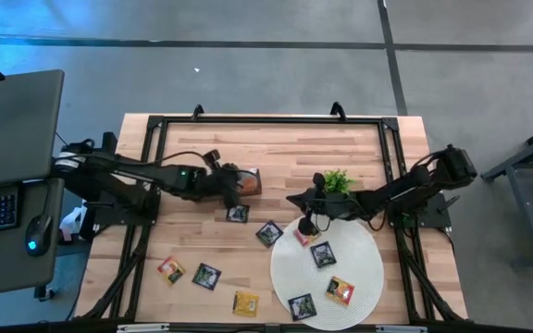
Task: Pick & Place Tea
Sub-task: Put the white tea bag into the right section of the wooden organizer
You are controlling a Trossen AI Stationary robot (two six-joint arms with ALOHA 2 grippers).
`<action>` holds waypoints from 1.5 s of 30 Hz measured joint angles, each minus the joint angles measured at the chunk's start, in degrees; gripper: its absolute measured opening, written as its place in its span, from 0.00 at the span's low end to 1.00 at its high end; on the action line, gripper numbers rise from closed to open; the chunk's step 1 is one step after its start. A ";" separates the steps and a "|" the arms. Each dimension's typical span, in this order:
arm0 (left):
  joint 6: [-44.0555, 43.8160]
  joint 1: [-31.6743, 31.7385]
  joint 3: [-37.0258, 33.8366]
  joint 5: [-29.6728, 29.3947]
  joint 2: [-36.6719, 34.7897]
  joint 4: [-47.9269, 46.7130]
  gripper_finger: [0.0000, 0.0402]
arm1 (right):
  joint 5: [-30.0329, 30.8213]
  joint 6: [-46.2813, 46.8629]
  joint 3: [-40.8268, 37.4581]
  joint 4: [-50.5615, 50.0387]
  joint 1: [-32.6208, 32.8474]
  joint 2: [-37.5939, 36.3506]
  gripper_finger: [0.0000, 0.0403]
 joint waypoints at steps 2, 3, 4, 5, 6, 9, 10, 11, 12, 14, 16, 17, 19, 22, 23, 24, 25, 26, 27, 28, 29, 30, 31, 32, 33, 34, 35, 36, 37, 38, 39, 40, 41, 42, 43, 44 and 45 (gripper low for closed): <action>2.46 0.74 0.00 -0.87 1.95 0.15 0.00 | -1.45 0.01 -0.41 -0.30 0.27 -0.03 0.00; 3.78 1.11 -0.02 -1.44 2.93 0.08 0.00 | -2.42 0.00 -0.40 -0.77 0.32 -0.03 0.00; 4.83 1.45 -0.01 -1.95 4.08 0.67 0.00 | -3.27 0.00 -0.40 -1.17 0.34 -0.01 0.00; 5.57 1.73 0.00 -2.42 5.24 0.99 0.00 | -3.92 0.00 -0.40 -1.30 0.48 -0.01 0.00; 5.75 1.82 -0.01 -2.62 6.27 0.79 0.00 | -4.29 -0.04 -0.40 -1.07 0.53 -0.01 0.00; 5.84 1.63 -0.02 -2.71 8.55 1.15 0.00 | -4.35 -0.34 -0.38 -0.99 0.53 -0.01 0.00; 6.57 1.63 -0.02 -2.65 9.00 1.08 0.00 | -4.32 -0.42 -0.38 -0.97 0.53 -0.01 0.00; 7.35 1.60 -0.02 -2.36 9.26 0.88 0.00 | -4.16 -0.61 -0.38 -0.97 0.53 -0.01 0.00; 8.15 1.62 -0.02 -1.98 9.45 1.01 0.01 | -4.01 -1.27 -0.38 -0.97 0.45 -0.01 0.00; 8.81 1.63 -0.02 -1.54 9.89 1.66 0.02 | -4.05 -2.56 -0.36 -0.99 0.38 -0.01 0.00; 8.96 1.65 -0.02 -1.40 9.95 1.36 0.05 | -4.07 -3.00 -0.36 -0.97 0.38 -0.01 0.00; 8.96 1.65 -0.02 -1.30 9.91 1.55 0.07 | -4.09 -3.00 -0.36 -0.97 0.38 -0.01 0.00; 8.96 1.65 -0.02 -0.32 9.91 1.50 0.10 | -4.10 -3.00 -0.37 -0.97 0.38 -0.01 0.00; 8.96 1.65 -0.02 -0.04 9.91 1.45 0.16 | -4.11 -3.02 -0.36 -0.97 0.38 -0.01 0.00; 8.96 1.65 -0.02 0.00 9.91 1.43 0.19 | -4.11 -3.02 -0.36 -0.98 0.38 -0.01 0.00; 8.98 1.65 -0.02 0.00 9.91 1.45 0.21 | -4.08 -3.02 -0.36 -0.97 0.32 -0.01 0.00; 9.20 1.67 -0.02 -0.13 9.91 1.75 0.23 | -4.02 -3.02 -0.36 -0.97 0.24 -0.01 0.00; 9.77 1.67 -0.02 -0.41 9.91 2.33 0.25 | -4.03 -2.98 -0.36 -0.97 0.11 -0.01 0.00; 10.38 1.66 -0.02 -0.83 9.91 3.43 0.27 | -4.04 -2.63 -0.36 -0.97 0.00 -0.01 0.00; 11.13 1.65 -0.02 -1.34 9.91 5.13 0.28 | -4.01 -2.08 -0.36 -0.97 -0.08 -0.01 0.00; 12.08 1.65 -0.02 -1.44 9.91 7.12 0.30 | -3.84 -1.62 -0.36 -0.97 -0.16 -0.01 0.00; 13.18 1.65 0.00 -1.39 9.89 8.81 0.31 | -3.64 -1.44 -0.36 -0.97 -0.31 -0.01 0.00; 14.37 1.65 0.13 -1.24 9.82 9.71 0.32 | -3.38 -1.13 -0.36 -0.97 -0.41 -0.01 0.00; 15.26 1.67 0.54 -1.22 9.80 9.75 0.33 | -2.97 -0.60 -0.36 -0.94 -0.43 -0.01 0.00; 16.21 1.67 1.16 -1.30 9.80 9.69 0.34 | -2.36 -0.06 -0.36 -0.94 -0.49 0.01 0.00; 17.09 1.67 1.70 -1.51 9.80 9.33 0.34 | -1.72 0.26 -0.36 -0.94 -0.48 0.01 0.00; 17.61 1.67 2.18 -1.60 9.74 8.63 0.34 | -1.37 0.67 -0.36 -0.94 -0.49 0.01 0.00; 17.78 1.65 2.45 -1.59 9.73 8.26 0.34 | -1.37 1.10 -0.36 -0.92 -0.50 0.01 0.00; 17.44 1.65 2.68 -1.34 9.73 8.19 0.34 | -1.47 1.25 -0.36 -0.80 -0.50 0.01 0.00; 16.50 1.65 2.96 -0.81 9.73 8.31 0.34 | -1.74 1.24 -0.36 -0.31 -0.50 0.06 0.00; 15.51 1.65 3.36 0.18 9.73 8.68 0.34 | -2.05 1.21 -0.33 0.43 -0.50 0.06 0.00; 14.40 1.65 3.99 0.77 9.73 8.68 0.34 | -1.92 1.42 -0.33 1.35 -0.50 0.06 0.00; 13.29 1.63 4.73 1.08 9.63 8.40 0.34 | -1.49 1.55 -0.31 2.65 -0.61 0.06 0.00; 12.14 1.63 5.51 1.18 8.92 7.40 0.34 | -1.34 1.52 -0.11 3.68 -0.74 0.06 0.00; 11.12 1.52 6.35 1.25 7.77 5.87 0.34 | -1.28 1.45 0.48 4.21 -0.96 0.08 0.00; 10.21 1.16 7.50 1.44 6.53 4.83 0.34 | -1.23 1.40 1.44 4.18 -1.26 0.10 0.00; 9.54 0.84 8.97 1.62 5.26 4.15 0.34 | -1.22 1.35 2.65 3.77 -1.60 0.11 0.00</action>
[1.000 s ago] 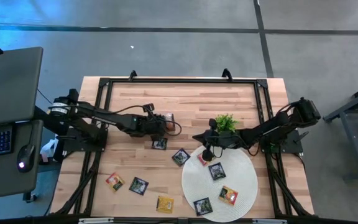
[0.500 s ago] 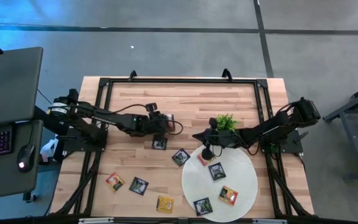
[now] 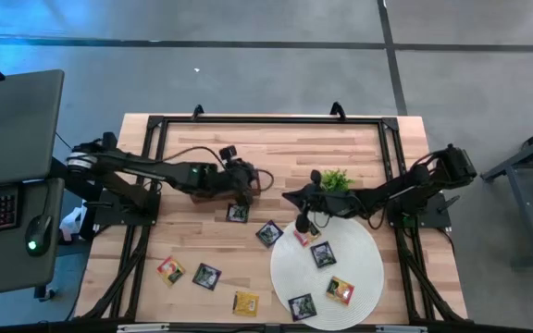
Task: Pick & Place Tea
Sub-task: Put the white tea bag into the right section of the wooden organizer
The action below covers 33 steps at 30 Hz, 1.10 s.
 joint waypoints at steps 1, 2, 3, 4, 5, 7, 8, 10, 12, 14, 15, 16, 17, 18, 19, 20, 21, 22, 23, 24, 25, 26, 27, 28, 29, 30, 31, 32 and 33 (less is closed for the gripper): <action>-0.70 -0.47 1.31 0.01 -1.33 -1.42 0.34 | -0.07 -0.17 1.57 -1.02 -0.37 0.27 0.00; -1.20 -1.11 2.45 -0.04 -2.46 -3.25 0.34 | -0.15 -0.62 3.59 -2.13 -0.76 0.96 0.00; -1.64 -1.82 3.62 0.02 -3.57 -4.91 0.34 | -0.43 -1.54 5.65 -3.35 -1.08 1.60 0.00; -2.36 -2.64 4.41 0.02 -4.83 -6.60 0.34 | -0.47 -2.51 7.79 -5.35 -1.27 2.76 0.00; -3.10 -3.51 5.06 -0.04 -6.17 -8.72 0.34 | -0.43 -3.20 10.19 -7.07 -1.61 4.61 0.00; -4.26 -5.18 6.31 -0.10 -8.82 -10.60 0.34 | -0.50 -3.81 14.81 -9.30 -2.31 8.15 0.00; -4.87 -6.31 6.40 0.05 -10.53 -12.50 0.34 | -0.61 -3.82 16.98 -10.29 -2.72 10.24 0.00; -6.99 -8.37 6.25 0.39 -13.81 -15.84 0.34 | -1.19 -4.98 21.61 -10.28 -3.60 14.13 0.00; -9.37 -10.84 6.33 0.85 -16.26 -17.61 0.34 | -0.50 -6.83 25.86 -12.50 -4.60 17.63 0.00; -11.33 -13.05 6.15 0.68 -18.78 -20.15 0.34 | -0.41 -7.67 29.89 -14.75 -5.82 20.79 0.00; -11.84 -14.29 6.16 0.23 -19.50 -20.51 0.34 | 0.20 -7.84 31.58 -16.91 -6.43 22.49 0.00; -12.19 -15.19 6.36 -0.14 -20.51 -20.35 0.34 | 0.12 -7.86 33.48 -17.95 -7.13 24.12 0.00; -12.23 -15.97 6.28 -0.51 -21.58 -21.05 0.34 | -0.21 -7.82 34.86 -18.66 -7.78 25.49 0.00; -12.28 -17.10 6.14 -1.14 -22.16 -22.31 0.34 | -0.02 -7.60 36.19 -20.65 -8.39 26.59 0.00; -12.25 -17.95 6.17 -1.54 -22.44 -21.85 0.34 | -0.30 -7.03 37.61 -22.32 -8.94 27.52 0.00; -12.18 -18.39 6.34 -1.85 -23.06 -21.41 0.34 | -0.97 -6.09 38.87 -24.15 -9.55 28.32 0.00; -11.91 -18.73 6.25 -2.16 -23.49 -22.07 0.34 | -1.16 -5.08 39.92 -26.74 -10.02 29.04 0.00; -11.75 -19.22 6.16 -2.39 -23.73 -22.85 0.34 | -1.20 -4.24 40.94 -29.00 -10.41 29.83 0.00; -11.74 -19.57 6.16 -2.68 -23.95 -22.65 0.34 | -1.40 -3.74 41.67 -30.83 -10.75 30.37 0.00; -11.71 -19.63 6.16 -2.96 -24.27 -22.55 0.34 | -1.71 -3.45 41.98 -33.06 -10.95 30.68 0.00; -11.69 -19.63 6.16 -3.03 -24.70 -23.07 0.34 | -2.05 -3.45 42.25 -34.44 -11.09 31.00 0.00; -11.70 -19.53 6.16 -2.97 -24.99 -23.44 0.34 | -3.22 -3.51 42.47 -34.38 -11.20 31.09 0.00; -11.71 -19.52 6.16 -3.01 -25.18 -23.78 0.34 | -3.65 -3.69 42.52 -34.45 -11.13 31.10 0.00; -11.79 -19.52 6.17 -3.04 -25.27 -24.29 0.34 | -3.73 -3.96 42.54 -34.55 -10.94 31.02 0.00; -11.90 -19.48 6.18 -3.11 -25.41 -24.74 0.34 | -3.91 -4.27 42.56 -34.54 -10.78 31.01 0.00; -12.04 -19.48 6.16 -3.32 -25.48 -25.26 0.34 | -3.99 -4.37 42.56 -34.81 -10.58 31.00 0.00; -12.25 -19.52 6.16 -3.69 -25.57 -25.69 0.34 | -4.03 -4.69 42.56 -35.39 -10.39 31.01 0.00; -12.70 -19.52 6.16 -3.76 -25.69 -25.49 0.34 | -4.00 -5.27 42.52 -35.61 -10.29 31.01 0.00; -13.04 -19.48 6.18 -3.81 -25.71 -25.40 0.34 | -4.03 -6.15 42.52 -35.59 -10.19 31.00 0.00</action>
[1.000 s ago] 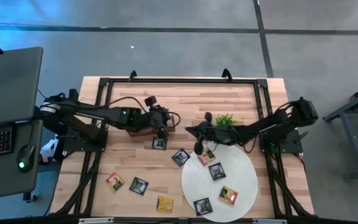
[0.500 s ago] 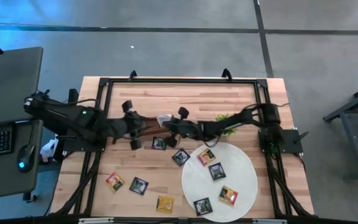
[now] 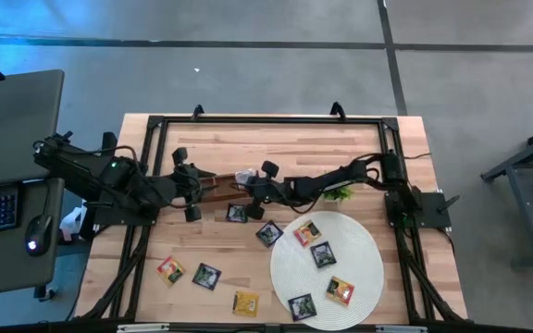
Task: Pick & Place Tea
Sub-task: Put the white tea bag into the right section of the wooden organizer, then put the yellow tea bag into the middle section of the wooden organizer
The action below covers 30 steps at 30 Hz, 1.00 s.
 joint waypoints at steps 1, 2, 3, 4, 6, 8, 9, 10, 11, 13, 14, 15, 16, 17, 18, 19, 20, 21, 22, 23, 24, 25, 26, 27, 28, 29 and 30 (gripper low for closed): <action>-0.08 -0.02 0.00 -0.11 0.00 -0.10 0.34 | 0.01 -0.71 0.00 0.03 0.23 -0.11 0.00; -0.14 -0.03 0.00 -0.08 0.03 -0.08 0.34 | -0.07 -1.47 -0.06 -0.07 0.39 -0.60 0.00; -0.38 -0.02 0.00 -0.09 0.06 -0.09 0.34 | -0.15 -1.93 -0.07 -0.13 0.62 -1.13 0.00; -0.87 -0.02 0.00 -0.11 0.06 -0.11 0.34 | -0.22 -2.62 -0.07 -0.34 0.89 -2.22 0.00; -2.18 -0.02 0.00 -0.14 0.04 -0.10 0.34 | -0.08 -4.08 -0.07 -2.01 1.71 -5.22 0.00; -3.23 -0.02 0.00 -0.07 0.07 -0.13 0.34 | -0.08 -5.68 -0.04 -5.55 3.06 -9.42 0.00; -3.75 -0.02 0.00 0.03 0.09 -0.21 0.34 | -0.10 -6.70 -0.04 -7.21 3.93 -11.73 0.00; -4.49 -0.02 0.00 0.52 0.09 -0.17 0.34 | -0.59 -8.52 -0.04 -9.53 4.98 -14.00 0.00; -5.16 -0.02 0.00 0.99 0.09 -0.44 0.34 | -0.33 -10.74 -0.04 -11.82 6.25 -16.26 0.00; -6.88 -0.04 0.00 2.20 0.09 -0.48 0.34 | 0.77 -13.36 -0.04 -16.37 9.43 -20.77 0.00; -7.55 -0.04 0.00 2.91 0.09 -0.56 0.34 | 1.35 -13.41 0.01 -18.68 11.02 -22.83 0.00; -7.74 -0.04 0.00 3.94 0.09 -0.52 0.34 | 1.60 -12.55 0.07 -21.95 12.62 -24.91 0.00; -7.78 -0.04 0.00 5.02 0.16 -0.54 0.34 | 1.58 -10.47 0.07 -25.54 13.89 -26.49 0.00; -7.85 -0.04 0.00 5.87 0.39 -0.52 0.34 | 1.37 -7.20 0.07 -29.40 15.06 -28.01 0.00; -8.00 -0.04 0.00 6.74 0.59 -0.50 0.34 | 1.57 -2.66 -0.05 -32.59 16.18 -29.19 0.00; -8.03 -0.04 -0.02 6.90 0.73 -0.59 0.34 | 2.60 2.15 -0.58 -34.60 17.16 -29.85 0.00; -8.04 -0.04 -0.02 6.99 0.79 -0.57 0.34 | 4.23 6.29 -1.48 -36.09 18.04 -30.41 0.00; -8.04 -0.04 -0.01 6.92 1.01 -0.44 0.34 | 6.11 9.37 -2.50 -37.33 18.83 -30.61 0.01; -7.93 -0.04 0.00 6.47 1.31 -0.30 0.34 | 7.81 11.03 -3.59 -38.18 19.49 -30.57 0.02; -7.69 -0.02 0.00 5.78 1.47 -0.16 0.34 | 8.92 12.06 -4.68 -38.53 19.96 -30.43 0.04; -7.69 -0.02 -0.02 4.98 1.66 -0.14 0.34 | 8.98 13.11 -5.86 -38.57 20.06 -30.35 0.05; -7.67 -0.02 -0.02 4.67 1.78 -0.14 0.34 | 8.32 14.90 -7.02 -38.38 19.86 -30.13 0.07; -7.68 -0.01 -0.02 4.37 2.12 0.30 0.34 | 7.25 16.94 -8.18 -37.87 19.47 -29.94 0.10; -7.68 0.00 0.08 4.22 2.43 1.00 0.34 | 6.04 19.07 -9.57 -37.54 18.93 -29.77 0.12; -7.67 0.00 0.10 4.36 2.70 1.22 0.34 | 4.81 21.03 -11.04 -37.47 18.46 -29.61 0.15; -7.68 -0.07 0.02 4.79 3.04 1.13 0.34 | 3.70 22.73 -12.57 -37.44 18.05 -29.48 0.18; -7.67 -0.10 -0.02 5.30 3.40 1.43 0.34 | 2.53 24.37 -14.21 -37.43 17.65 -29.43 0.21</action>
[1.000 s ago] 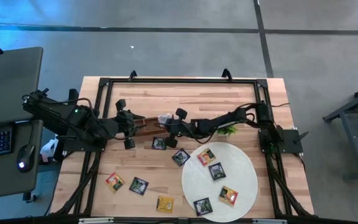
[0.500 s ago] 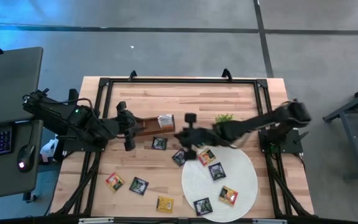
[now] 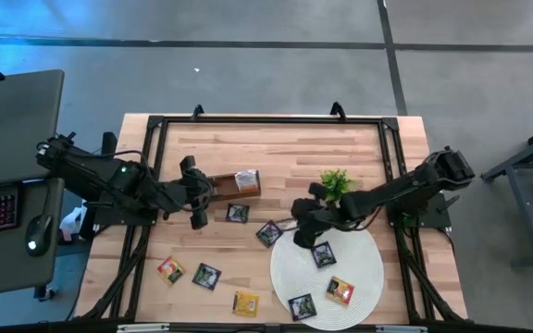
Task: Pick & Place Tea
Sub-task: Put the yellow tea bag into the middle section of the wooden organizer
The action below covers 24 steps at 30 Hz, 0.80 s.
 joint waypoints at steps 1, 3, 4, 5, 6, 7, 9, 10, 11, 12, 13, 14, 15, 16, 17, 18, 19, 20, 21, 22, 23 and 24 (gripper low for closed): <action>0.02 0.08 0.00 0.02 0.37 0.69 0.34 | -1.35 1.36 -1.12 0.09 -0.32 0.00 0.23; 0.01 0.08 0.02 0.05 0.91 0.97 0.34 | -3.81 3.29 -2.85 0.68 -0.67 -0.22 0.28; 0.00 0.08 0.00 0.12 1.12 0.78 0.34 | -5.07 4.09 -3.83 0.76 -0.71 -0.28 0.30; 0.00 0.10 0.02 0.19 1.49 0.86 0.34 | -5.94 5.06 -4.80 0.70 -0.69 -0.28 0.31; 0.00 0.10 0.02 0.18 1.92 0.90 0.34 | -6.62 6.46 -5.84 0.64 -0.67 -0.28 0.32; 0.02 0.10 0.02 0.16 2.37 0.84 0.34 | -7.19 8.20 -6.91 0.76 -0.67 -0.24 0.33; 0.04 0.10 0.00 0.00 3.26 0.79 0.34 | -8.22 11.97 -9.20 1.30 -0.69 -0.24 0.34; 0.04 0.10 0.00 -0.02 3.59 0.72 0.34 | -8.91 13.26 -10.33 1.48 -0.71 -0.24 0.34; 0.04 0.10 0.02 -0.07 3.84 0.81 0.34 | -9.38 14.45 -11.58 1.86 -0.71 -0.24 0.34; 0.04 0.10 0.00 -0.17 4.02 0.83 0.34 | -9.91 15.15 -12.88 2.57 -0.71 -0.24 0.34; 0.04 0.10 0.00 -0.16 4.18 0.79 0.34 | -10.57 15.64 -14.23 3.76 -0.71 -0.24 0.34; 0.04 0.10 0.00 -0.15 4.36 0.80 0.34 | -11.39 16.22 -15.44 5.65 -0.71 -0.24 0.34; 0.04 0.10 0.00 -0.16 4.42 0.81 0.34 | -12.12 16.35 -16.60 8.16 -0.71 -0.24 0.34; 0.04 0.10 0.00 -0.20 4.42 0.82 0.34 | -12.81 16.45 -17.63 10.94 -0.71 -0.24 0.34; 0.04 0.10 0.00 -0.20 4.42 0.86 0.34 | -13.15 16.43 -18.48 13.30 -0.69 -0.24 0.34; 0.04 0.10 0.00 -0.22 4.42 0.88 0.34 | -13.30 16.39 -19.28 15.31 -0.70 -0.24 0.34; 0.04 0.10 0.00 -0.22 4.42 0.90 0.34 | -13.42 16.33 -20.00 16.88 -0.71 -0.24 0.34; 0.04 0.10 0.00 -0.30 4.42 0.94 0.34 | -13.34 16.22 -20.56 17.59 -0.71 -0.24 0.34; 0.03 0.10 0.00 -0.56 4.42 0.97 0.34 | -13.27 16.18 -21.11 17.79 -0.71 -0.24 0.34; -0.02 0.10 0.00 -0.66 4.42 1.03 0.34 | -13.10 16.13 -21.56 17.94 -0.71 -0.24 0.34; -0.05 0.10 0.00 -0.66 4.42 1.09 0.34 | -12.98 16.06 -21.92 18.20 -0.71 -0.18 0.34; -0.07 0.10 0.00 -0.66 4.42 1.11 0.34 | -12.83 16.00 -22.31 18.46 -0.69 -0.12 0.34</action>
